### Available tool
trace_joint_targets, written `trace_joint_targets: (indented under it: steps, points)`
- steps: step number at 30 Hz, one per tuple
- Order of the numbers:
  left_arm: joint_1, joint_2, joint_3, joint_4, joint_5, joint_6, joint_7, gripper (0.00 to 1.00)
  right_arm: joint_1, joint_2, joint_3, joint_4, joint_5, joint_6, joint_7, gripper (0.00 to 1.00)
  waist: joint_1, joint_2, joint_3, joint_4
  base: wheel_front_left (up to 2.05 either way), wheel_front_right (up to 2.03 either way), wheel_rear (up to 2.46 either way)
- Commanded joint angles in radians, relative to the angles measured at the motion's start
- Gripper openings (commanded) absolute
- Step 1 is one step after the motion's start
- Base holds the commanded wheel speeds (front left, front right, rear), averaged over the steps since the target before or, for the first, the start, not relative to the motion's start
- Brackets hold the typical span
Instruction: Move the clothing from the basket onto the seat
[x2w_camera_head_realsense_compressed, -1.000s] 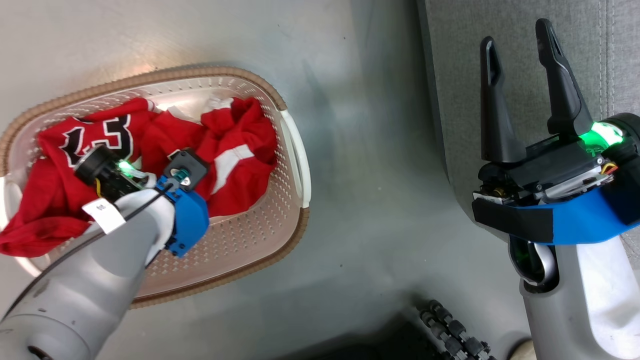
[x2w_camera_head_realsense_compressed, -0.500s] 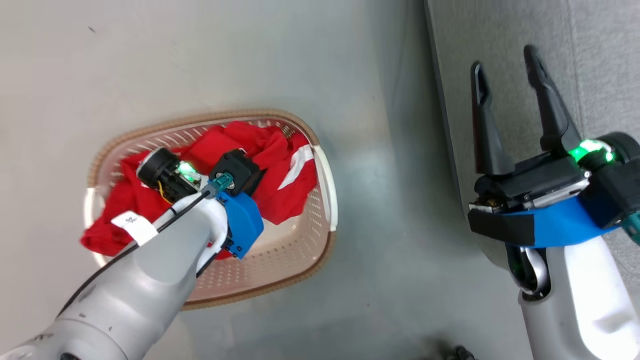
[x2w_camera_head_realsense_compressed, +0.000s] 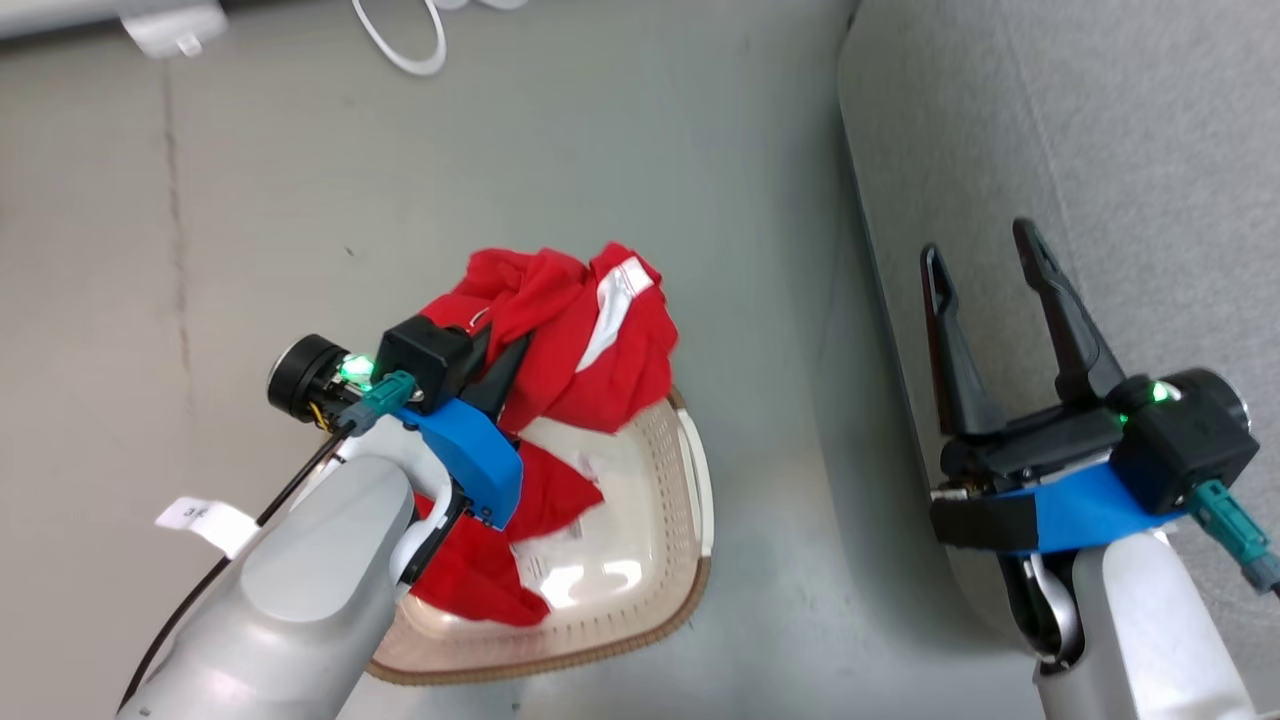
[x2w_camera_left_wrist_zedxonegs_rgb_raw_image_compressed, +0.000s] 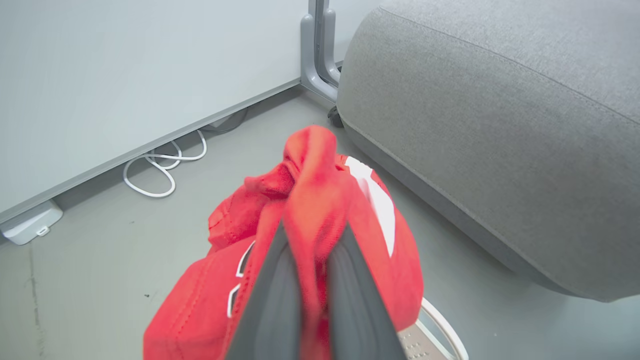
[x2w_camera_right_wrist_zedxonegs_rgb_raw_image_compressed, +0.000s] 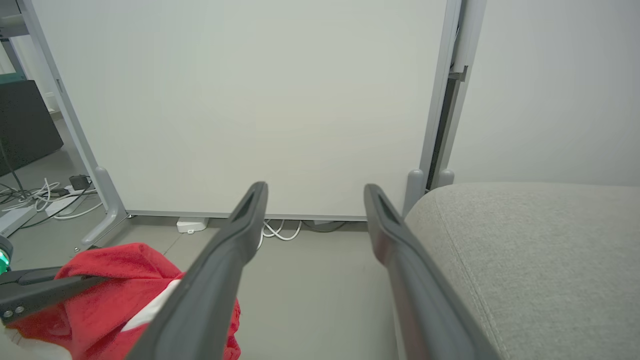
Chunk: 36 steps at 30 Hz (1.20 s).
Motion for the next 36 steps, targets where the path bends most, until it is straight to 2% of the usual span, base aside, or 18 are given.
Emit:
trace_joint_targets:
  steps: [1,6,16,25,36]
  points:
    - [0.026,-0.005,0.048,-0.031,0.02,0.007,-0.005,0.0,0.031,-0.003,-0.004,0.011,-0.008,0.0,-0.004,1.0,0.0001,0.0,-0.096,0.028,0.0,0.0,0.0]
    - [0.065,-0.017,0.146,-0.094,0.066,0.006,-0.005,0.0,0.08,-0.003,-0.007,0.029,-0.005,0.0,-0.004,1.0,0.0001,0.0,-0.187,0.05,0.0,0.0,0.0]
    - [0.118,-0.031,0.245,-0.181,0.14,0.0,-0.005,0.0,0.15,-0.003,0.005,0.051,0.025,0.0,-0.004,1.0,0.0001,0.0,-0.321,0.075,0.0,0.0,0.0]
    - [0.098,-0.053,0.251,-0.247,0.172,-0.006,-0.005,0.0,0.215,-0.003,-0.003,0.06,0.04,0.0,-0.004,1.0,0.0001,0.0,-0.398,0.105,0.0,0.0,0.0]
    - [0.088,-0.05,0.239,-0.301,0.173,-0.009,-0.005,0.0,0.234,-0.003,0.006,0.062,0.046,0.0,-0.004,1.0,0.0001,0.0,-0.433,0.105,0.0,0.0,0.0]
